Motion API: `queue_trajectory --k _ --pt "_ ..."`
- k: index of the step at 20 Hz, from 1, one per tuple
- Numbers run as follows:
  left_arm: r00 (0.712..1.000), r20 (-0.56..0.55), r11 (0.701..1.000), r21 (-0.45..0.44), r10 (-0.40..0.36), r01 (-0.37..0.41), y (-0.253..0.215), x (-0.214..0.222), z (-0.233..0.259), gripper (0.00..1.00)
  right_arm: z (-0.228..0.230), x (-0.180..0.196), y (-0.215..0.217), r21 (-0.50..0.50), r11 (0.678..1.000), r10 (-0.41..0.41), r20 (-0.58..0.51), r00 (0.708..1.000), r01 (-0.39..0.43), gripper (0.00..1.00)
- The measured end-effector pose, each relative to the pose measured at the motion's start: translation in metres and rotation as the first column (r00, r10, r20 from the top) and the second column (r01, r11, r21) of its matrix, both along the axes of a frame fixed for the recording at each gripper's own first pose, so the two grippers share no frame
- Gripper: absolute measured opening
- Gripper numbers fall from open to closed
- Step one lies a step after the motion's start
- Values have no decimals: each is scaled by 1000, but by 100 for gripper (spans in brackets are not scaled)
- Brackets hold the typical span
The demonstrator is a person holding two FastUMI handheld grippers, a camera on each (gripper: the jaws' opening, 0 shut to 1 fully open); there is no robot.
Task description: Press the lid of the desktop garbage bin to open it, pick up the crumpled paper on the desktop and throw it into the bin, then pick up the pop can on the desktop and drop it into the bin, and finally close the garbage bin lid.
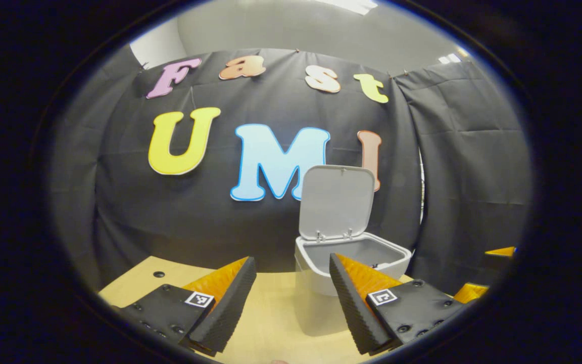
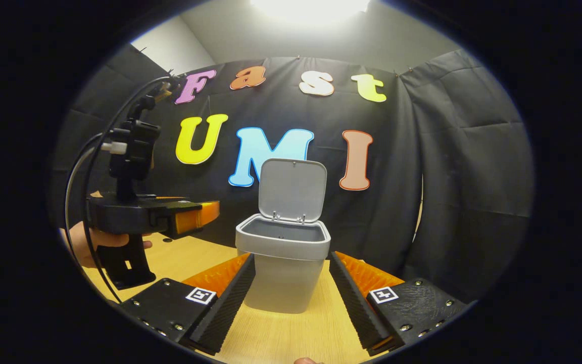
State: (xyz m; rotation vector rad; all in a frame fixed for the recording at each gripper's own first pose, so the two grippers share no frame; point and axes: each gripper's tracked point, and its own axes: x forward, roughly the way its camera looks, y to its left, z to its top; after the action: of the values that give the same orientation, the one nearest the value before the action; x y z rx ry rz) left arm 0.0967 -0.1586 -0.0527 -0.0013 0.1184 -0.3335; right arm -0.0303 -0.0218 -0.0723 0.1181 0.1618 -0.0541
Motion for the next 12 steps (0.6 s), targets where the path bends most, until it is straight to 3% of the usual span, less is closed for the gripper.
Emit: queue_trajectory --k 7,12 --pt "999 13 998 41 49 -50 58 -29 1 95 -13 0 33 23 1000 12 -62 998 -10 95" --pt "997 -4 996 37 75 -75 90 -41 -1 95 -24 5 72 46 994 106 -107 989 -102 94"
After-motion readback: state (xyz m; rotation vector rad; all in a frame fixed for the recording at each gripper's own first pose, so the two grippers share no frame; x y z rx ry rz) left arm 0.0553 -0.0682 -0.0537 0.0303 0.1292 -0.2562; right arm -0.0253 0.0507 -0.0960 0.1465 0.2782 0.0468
